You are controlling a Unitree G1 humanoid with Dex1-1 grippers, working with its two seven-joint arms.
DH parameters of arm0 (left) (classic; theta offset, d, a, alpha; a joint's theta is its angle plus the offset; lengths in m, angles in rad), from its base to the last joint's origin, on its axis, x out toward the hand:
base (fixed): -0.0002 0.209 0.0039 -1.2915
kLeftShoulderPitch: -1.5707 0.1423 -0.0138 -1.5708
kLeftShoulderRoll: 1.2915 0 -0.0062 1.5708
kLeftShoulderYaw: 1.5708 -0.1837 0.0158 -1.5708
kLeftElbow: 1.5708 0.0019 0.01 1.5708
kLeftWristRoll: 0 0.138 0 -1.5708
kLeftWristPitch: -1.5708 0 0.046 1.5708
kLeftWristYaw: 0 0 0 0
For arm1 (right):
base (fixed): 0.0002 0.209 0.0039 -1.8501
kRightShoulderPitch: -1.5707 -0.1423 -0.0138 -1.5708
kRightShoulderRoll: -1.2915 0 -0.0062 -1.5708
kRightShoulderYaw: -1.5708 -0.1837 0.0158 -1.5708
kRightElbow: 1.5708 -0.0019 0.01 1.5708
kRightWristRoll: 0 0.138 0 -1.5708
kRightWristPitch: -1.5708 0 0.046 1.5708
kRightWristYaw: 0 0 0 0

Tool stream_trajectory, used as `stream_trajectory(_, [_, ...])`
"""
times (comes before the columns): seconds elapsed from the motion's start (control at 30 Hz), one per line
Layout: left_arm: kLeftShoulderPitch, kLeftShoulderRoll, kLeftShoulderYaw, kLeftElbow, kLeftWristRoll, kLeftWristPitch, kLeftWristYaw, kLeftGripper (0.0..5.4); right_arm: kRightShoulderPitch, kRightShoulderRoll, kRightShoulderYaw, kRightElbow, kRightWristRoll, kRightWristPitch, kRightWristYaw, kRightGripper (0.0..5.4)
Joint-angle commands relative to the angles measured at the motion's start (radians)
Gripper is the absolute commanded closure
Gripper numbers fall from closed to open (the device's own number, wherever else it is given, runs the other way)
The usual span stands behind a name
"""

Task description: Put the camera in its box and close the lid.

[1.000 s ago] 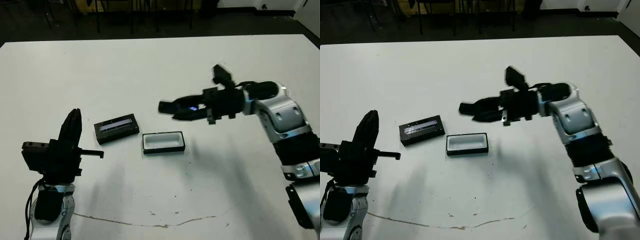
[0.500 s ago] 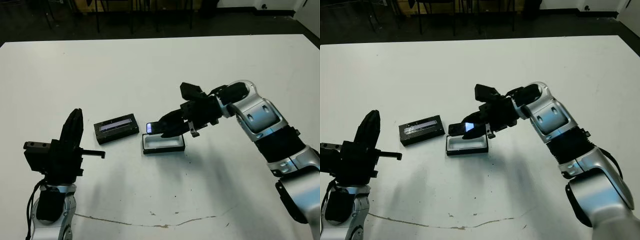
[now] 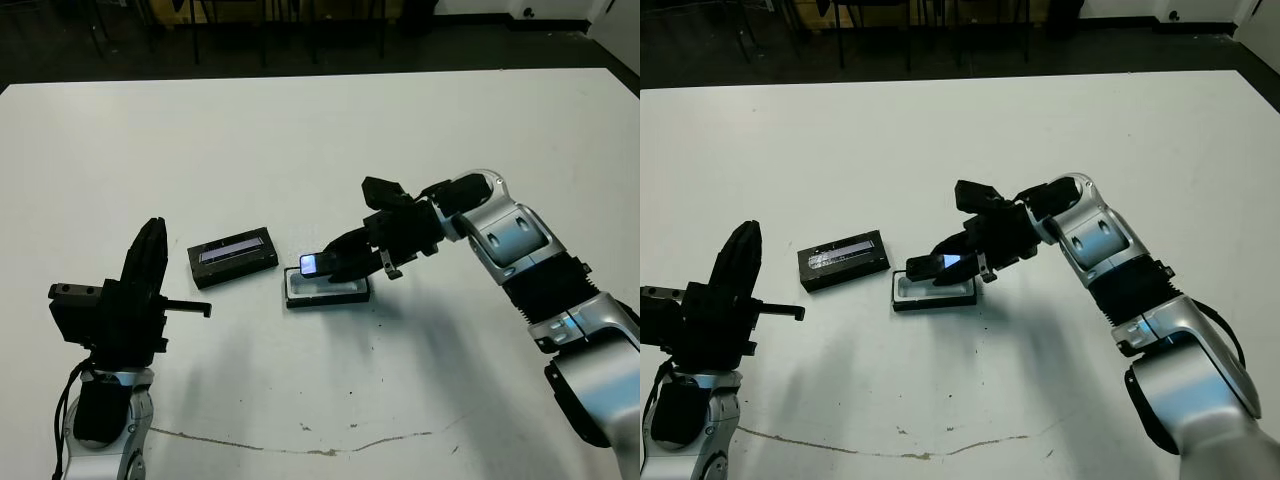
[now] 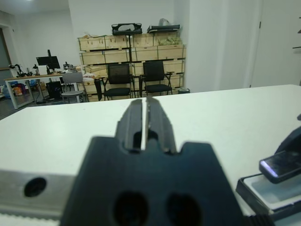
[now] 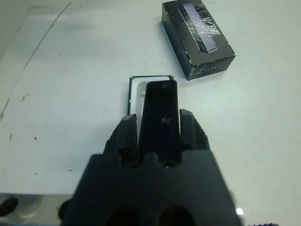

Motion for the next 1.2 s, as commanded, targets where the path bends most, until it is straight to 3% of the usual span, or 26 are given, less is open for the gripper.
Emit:
stream_trajectory(0.03, [0.03, 0.003, -0.004, 0.015, -0.002, 0.015, 0.004, 5.4, -0.012, 0.001, -0.001, 0.017, -0.016, -0.014, 0.016, 4.47])
stream_trajectory(0.27, [0.028, 0.002, -0.01, 0.019, -0.001, 0.013, 0.008, 5.4, -0.011, -0.003, 0.008, -0.009, -0.018, 0.025, 0.052, 4.47])
stream_trajectory(0.6, [0.033, 0.004, -0.012, 0.025, -0.003, 0.0, 0.006, 5.4, 0.003, -0.003, 0.01, -0.028, -0.038, 0.025, 0.039, 4.47])
stream_trajectory(0.83, [0.039, 0.0, -0.014, 0.026, -0.007, -0.009, 0.007, 5.4, 0.013, 0.003, 0.019, 0.006, -0.066, -0.047, 0.03, 4.47])
stream_trajectory(1.0, [0.041, 0.002, -0.014, 0.03, -0.002, -0.013, 0.008, 5.4, 0.016, 0.004, 0.025, 0.012, -0.085, -0.033, 0.019, 4.47])
stream_trajectory(1.2, [0.042, 0.001, -0.015, 0.031, 0.0, -0.01, 0.011, 5.4, 0.023, 0.003, 0.03, 0.008, -0.103, -0.072, 0.018, 4.47])
